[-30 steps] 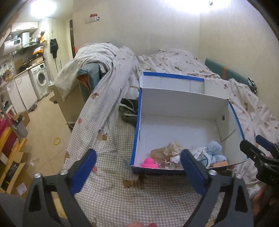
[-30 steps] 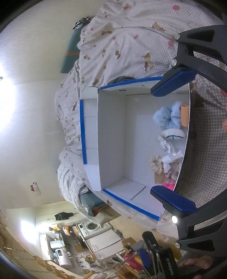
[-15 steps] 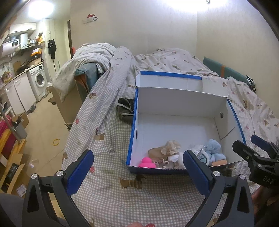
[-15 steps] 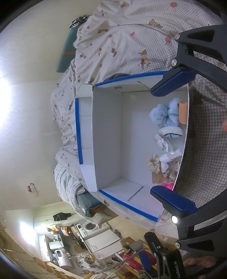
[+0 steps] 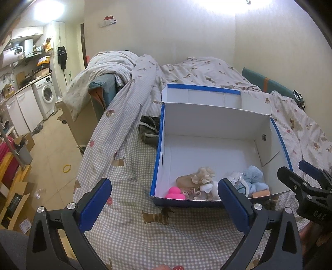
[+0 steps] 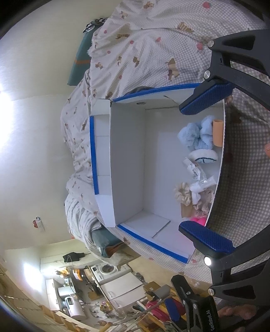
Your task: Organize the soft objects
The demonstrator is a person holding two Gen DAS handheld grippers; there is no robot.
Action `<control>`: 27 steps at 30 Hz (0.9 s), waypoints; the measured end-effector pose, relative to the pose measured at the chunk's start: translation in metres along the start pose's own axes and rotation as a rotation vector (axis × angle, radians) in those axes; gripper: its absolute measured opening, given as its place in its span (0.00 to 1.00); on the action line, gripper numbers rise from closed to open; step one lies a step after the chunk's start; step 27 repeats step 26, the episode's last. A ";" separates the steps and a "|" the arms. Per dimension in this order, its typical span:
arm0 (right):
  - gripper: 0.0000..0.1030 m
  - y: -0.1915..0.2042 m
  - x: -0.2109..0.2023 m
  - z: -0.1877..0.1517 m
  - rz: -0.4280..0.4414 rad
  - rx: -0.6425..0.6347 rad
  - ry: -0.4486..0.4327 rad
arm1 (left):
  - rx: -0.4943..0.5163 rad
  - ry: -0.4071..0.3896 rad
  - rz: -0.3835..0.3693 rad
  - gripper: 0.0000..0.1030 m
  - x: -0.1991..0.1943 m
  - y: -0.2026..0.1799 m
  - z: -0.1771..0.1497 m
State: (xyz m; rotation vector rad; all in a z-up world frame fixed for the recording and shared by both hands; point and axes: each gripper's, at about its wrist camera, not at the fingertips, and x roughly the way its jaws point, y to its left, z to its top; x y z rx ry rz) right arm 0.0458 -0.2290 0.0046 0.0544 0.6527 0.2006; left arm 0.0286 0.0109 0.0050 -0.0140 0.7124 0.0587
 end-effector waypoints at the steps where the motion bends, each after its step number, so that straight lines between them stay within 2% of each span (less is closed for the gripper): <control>1: 1.00 0.000 0.000 0.000 0.000 -0.001 0.001 | 0.000 0.000 0.000 0.99 0.000 0.000 0.000; 27: 1.00 0.003 0.001 -0.001 0.010 -0.006 0.011 | -0.004 0.013 0.000 0.99 0.007 0.000 -0.005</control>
